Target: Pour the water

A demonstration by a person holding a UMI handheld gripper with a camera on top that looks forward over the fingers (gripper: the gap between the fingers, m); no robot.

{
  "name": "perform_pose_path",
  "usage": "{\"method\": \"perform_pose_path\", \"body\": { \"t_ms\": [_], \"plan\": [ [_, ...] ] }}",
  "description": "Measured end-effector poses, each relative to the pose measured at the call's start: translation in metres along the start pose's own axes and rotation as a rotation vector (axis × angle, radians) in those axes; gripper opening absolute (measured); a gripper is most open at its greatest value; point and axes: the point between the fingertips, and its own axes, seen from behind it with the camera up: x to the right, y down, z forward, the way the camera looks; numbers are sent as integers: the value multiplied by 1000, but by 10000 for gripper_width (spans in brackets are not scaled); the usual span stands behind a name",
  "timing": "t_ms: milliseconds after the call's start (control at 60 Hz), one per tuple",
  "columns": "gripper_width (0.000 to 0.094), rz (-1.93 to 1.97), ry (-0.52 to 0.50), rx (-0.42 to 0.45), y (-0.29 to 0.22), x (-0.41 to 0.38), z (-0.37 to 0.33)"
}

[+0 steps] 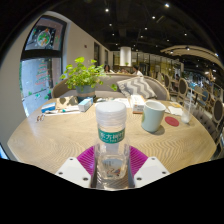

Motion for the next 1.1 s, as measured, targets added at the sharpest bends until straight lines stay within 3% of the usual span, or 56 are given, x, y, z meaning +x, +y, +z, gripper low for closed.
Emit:
{"method": "perform_pose_path", "body": {
  "t_ms": [117, 250, 383, 567, 783, 950, 1100],
  "plan": [
    [422, -1, 4, -5, -21, -6, -2],
    [423, 81, -33, 43, -78, -22, -2],
    [420, 344, -190, 102, -148, -38, -2],
    [419, 865, -449, 107, -220, -48, 10],
    [418, 1441, -637, 80, -244, -2, 53],
    [418, 1784, -702, 58, -233, 39, 77],
    [416, 1891, -688, 15, -216, 52, 104]
  ]
}}
